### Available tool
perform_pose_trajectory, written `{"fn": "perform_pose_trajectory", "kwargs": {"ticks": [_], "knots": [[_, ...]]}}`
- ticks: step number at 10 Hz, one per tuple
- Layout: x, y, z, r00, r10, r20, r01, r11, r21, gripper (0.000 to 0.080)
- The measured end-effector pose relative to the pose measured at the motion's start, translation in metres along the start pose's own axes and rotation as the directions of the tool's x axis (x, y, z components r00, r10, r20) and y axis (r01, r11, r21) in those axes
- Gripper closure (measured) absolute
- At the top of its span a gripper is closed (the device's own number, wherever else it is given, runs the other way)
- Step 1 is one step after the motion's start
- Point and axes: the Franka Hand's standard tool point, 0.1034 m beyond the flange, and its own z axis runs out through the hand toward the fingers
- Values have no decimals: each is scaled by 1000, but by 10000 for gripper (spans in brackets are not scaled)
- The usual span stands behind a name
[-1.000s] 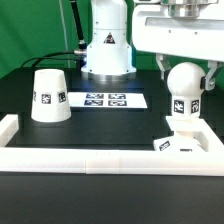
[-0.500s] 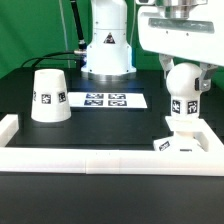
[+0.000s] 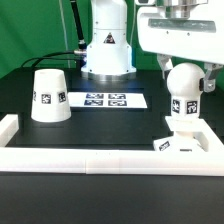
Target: Assemble lamp
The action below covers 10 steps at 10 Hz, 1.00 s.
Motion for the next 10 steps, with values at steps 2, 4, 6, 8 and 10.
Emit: {"fn": "perform_pose_trajectory", "kwargs": {"ticks": [2, 4, 6, 8, 10], "knots": [[0, 0, 0, 973, -232, -1, 232, 973, -1, 101], [0, 0, 0, 930, -366, -1, 366, 930, -1, 100], [0, 0, 0, 849, -529, -3, 529, 849, -8, 100], [-4, -1, 0, 711, -703, -4, 703, 711, -23, 100], [-5, -2, 0, 575, -818, -1, 818, 575, -23, 100]]}}
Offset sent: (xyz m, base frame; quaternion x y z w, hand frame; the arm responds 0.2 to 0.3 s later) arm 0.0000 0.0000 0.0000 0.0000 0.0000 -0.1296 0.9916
